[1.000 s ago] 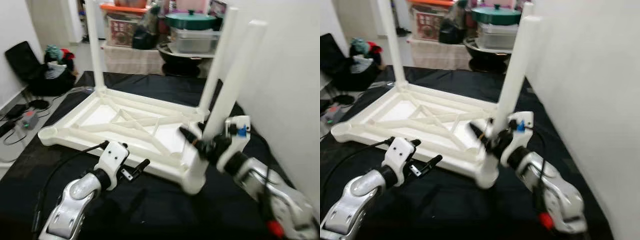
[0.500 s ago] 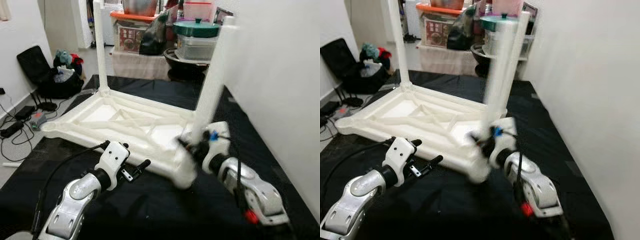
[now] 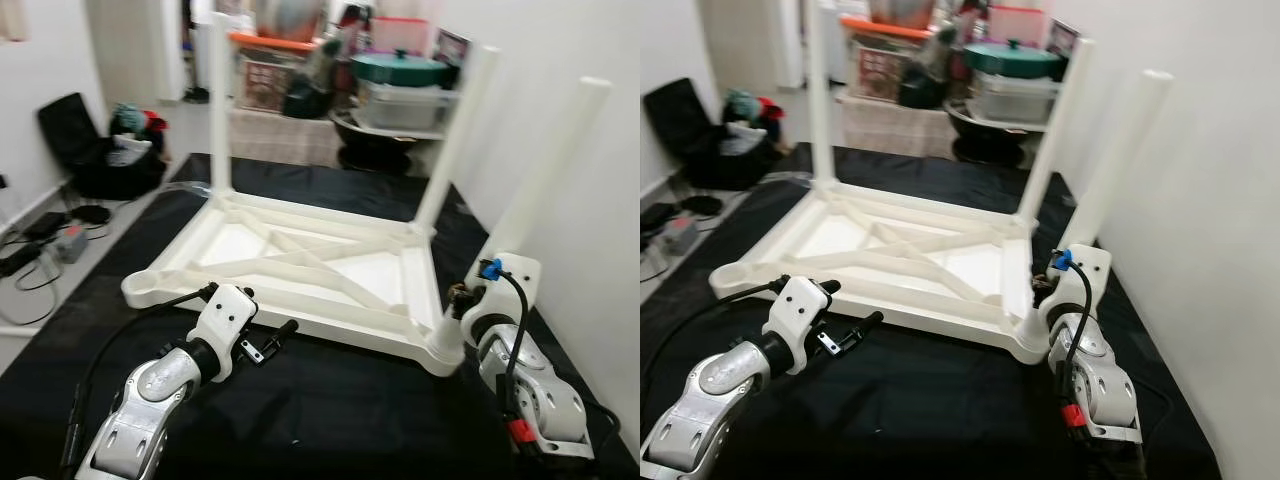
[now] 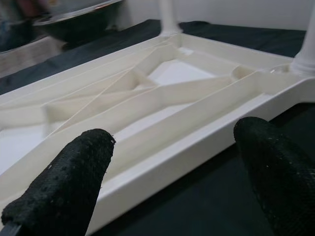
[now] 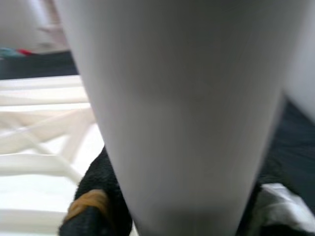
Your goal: Building children table
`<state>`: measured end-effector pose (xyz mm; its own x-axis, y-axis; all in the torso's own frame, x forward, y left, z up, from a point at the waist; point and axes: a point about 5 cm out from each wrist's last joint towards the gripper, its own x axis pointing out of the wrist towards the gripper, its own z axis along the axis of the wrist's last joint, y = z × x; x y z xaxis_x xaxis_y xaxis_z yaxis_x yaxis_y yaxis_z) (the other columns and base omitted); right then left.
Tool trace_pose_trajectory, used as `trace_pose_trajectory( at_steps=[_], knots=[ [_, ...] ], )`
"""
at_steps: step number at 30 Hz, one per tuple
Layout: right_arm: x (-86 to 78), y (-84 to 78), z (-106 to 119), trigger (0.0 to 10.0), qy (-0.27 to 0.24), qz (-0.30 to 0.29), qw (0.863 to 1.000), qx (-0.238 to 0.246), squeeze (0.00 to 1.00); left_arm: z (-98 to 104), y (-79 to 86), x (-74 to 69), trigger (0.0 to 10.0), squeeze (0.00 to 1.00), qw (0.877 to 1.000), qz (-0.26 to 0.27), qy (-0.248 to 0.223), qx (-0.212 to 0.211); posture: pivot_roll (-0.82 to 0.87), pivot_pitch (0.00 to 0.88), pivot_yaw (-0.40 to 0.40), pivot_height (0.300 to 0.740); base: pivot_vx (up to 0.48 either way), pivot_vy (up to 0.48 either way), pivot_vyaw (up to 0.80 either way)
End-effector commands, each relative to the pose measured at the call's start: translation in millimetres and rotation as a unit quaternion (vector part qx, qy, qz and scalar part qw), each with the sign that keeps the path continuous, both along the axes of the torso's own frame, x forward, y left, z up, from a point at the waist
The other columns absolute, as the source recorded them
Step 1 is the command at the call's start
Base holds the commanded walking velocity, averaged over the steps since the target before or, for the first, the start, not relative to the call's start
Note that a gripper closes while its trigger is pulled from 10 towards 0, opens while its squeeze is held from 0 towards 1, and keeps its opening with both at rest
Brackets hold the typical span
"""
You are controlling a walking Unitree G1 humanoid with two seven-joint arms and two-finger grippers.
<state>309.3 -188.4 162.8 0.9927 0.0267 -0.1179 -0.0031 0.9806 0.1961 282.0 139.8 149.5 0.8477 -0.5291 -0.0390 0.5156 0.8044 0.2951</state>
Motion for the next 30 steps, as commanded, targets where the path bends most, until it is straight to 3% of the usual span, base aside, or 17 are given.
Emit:
trace_pose_trajectory(
  at_steps=[1, 7, 8, 9, 12, 13, 14, 16, 20, 21, 22, 23, 24, 25, 28, 29, 30],
  knots=[
    [-1.4, 19.2, -3, 10.0, -0.002, 0.058, 0.998, 0.027, 1.00, -3, -1.5, 0.0, 10.0, 0.00, 1.000, -0.002, 0.003, 0.002, 0.10, 0.000, -0.094, 0.740, 0.000, 0.000, 0.00],
    [-0.2, 26.6, 16, 10.0, -0.039, 0.123, 0.991, 0.043, 0.94, -3, -1.0, -0.5, 10.0, 0.00, 1.000, -0.001, 0.005, -0.001, 0.10, 0.000, -0.099, 0.740, 0.000, 0.000, 0.00],
    [-9.9, 38.1, 26, 10.0, -0.062, 0.201, 0.976, 0.048, 0.00, -3, -1.5, -1.4, 10.0, 0.00, 1.000, -0.003, 0.006, -0.001, 0.10, 0.000, -0.095, 0.740, 0.000, 0.000, 0.00],
    [-9.9, 38.1, 26, 10.0, -0.062, 0.201, 0.976, 0.048, 0.00, -3, -1.5, -1.4, 10.0, 0.00, 1.000, -0.003, 0.006, -0.001, 0.10, 0.000, -0.095, 0.740, 0.000, 0.000, 0.00],
    [-61.1, 74.3, 33, 10.0, -0.083, 0.467, 0.880, -0.022, 0.00, -4, -2.9, -2.1, 10.0, 0.00, 1.000, -0.009, 0.007, 0.000, 0.09, 0.000, -0.090, 0.740, 0.000, 0.000, 0.00],
    [-71.5, 77.9, 29, 10.0, -0.075, 0.509, 0.856, -0.046, 0.00, -3, -3.0, -1.8, 10.0, 0.00, 1.000, -0.010, 0.006, 0.000, 0.09, 0.000, -0.090, 0.740, 0.000, 0.000, 0.00],
    [-71.5, 77.9, 29, 10.0, -0.075, 0.509, 0.856, -0.046, 0.00, -3, -3.0, -1.8, 10.0, 0.00, 1.000, -0.010, 0.006, 0.000, 0.09, 0.000, -0.090, 0.740, 0.000, 0.000, 0.00],
    [-79.3, 76.7, 15, 10.0, -0.049, 0.555, 0.825, -0.098, 0.00, -2, -2.0, -0.1, 10.0, 0.00, 1.000, -0.007, 0.004, 0.001, 0.10, 0.000, -0.092, 0.740, 0.000, 0.000, 0.00],
    [-68.9, 72.8, 6, 10.0, -0.038, 0.528, 0.838, -0.132, 0.00, -1, -0.2, 0.0, 10.0, 0.00, 1.000, -0.004, 0.002, 0.002, 0.10, 0.000, -0.097, 0.740, 0.000, 0.000, 0.00],
    [-56.4, 69.6, 3, 8.2, -0.032, 0.485, 0.864, -0.134, 0.00, -1, 0.6, -0.2, 10.0, 0.00, 1.000, -0.002, 0.002, 0.002, 0.10, 0.000, -0.098, 0.740, 0.000, 0.000, 0.00],
    [-48.1, 67.6, 2, 8.2, -0.028, 0.455, 0.880, -0.133, 0.00, -1, 1.1, -0.4, 10.0, 0.00, 1.000, -0.001, 0.002, 0.002, 0.11, 0.000, -0.099, 0.740, 0.000, 0.000, 0.00],
    [-48.1, 67.6, 2, 8.2, -0.028, 0.455, 0.880, -0.133, 0.00, -1, 1.1, -0.4, 10.0, 0.00, 1.000, -0.001, 0.002, 0.002, 0.11, 0.000, -0.099, 0.740, 0.000, 0.000, 0.00],
    [-33.4, 60.0, -2, 0.0, -0.014, 0.391, 0.910, -0.136, 0.00, -1, 1.5, -0.9, 10.0, 0.00, 1.000, 0.000, 0.003, 0.003, 0.11, 0.000, -0.100, 0.740, 0.000, 0.000, 0.00],
    [-10.7, 38.6, -7, 0.0, 0.020, 0.251, 0.959, -0.130, 0.00, -2, 1.8, -1.6, 10.0, 0.00, 1.000, 0.001, 0.003, 0.003, 0.11, 0.000, -0.101, 0.740, 0.000, 0.000, 0.00],
    [-10.7, 38.6, -7, 0.0, 0.020, 0.251, 0.959, -0.130, 0.00, -2, 1.8, -1.6, 10.0, 0.00, 1.000, 0.001, 0.003, 0.003, 0.11, 0.000, -0.101, 0.740, 0.000, 0.000, 0.00],
    [1.6, 16.3, -15, 0.0, 0.053, 0.132, 0.982, -0.123, 0.00, -2, 2.0, -2.0, 10.0, 0.00, 1.000, 0.002, 0.003, 0.003, 0.11, 0.000, -0.099, 0.740, 0.000, 0.000, 0.00],
    [1.6, 16.3, -15, 0.0, 0.053, 0.132, 0.982, -0.123, 0.00, -2, 2.0, -2.0, 10.0, 0.00, 1.000, 0.002, 0.003, 0.003, 0.11, 0.000, -0.099, 0.740, 0.000, 0.000, 0.00]
  ],
)
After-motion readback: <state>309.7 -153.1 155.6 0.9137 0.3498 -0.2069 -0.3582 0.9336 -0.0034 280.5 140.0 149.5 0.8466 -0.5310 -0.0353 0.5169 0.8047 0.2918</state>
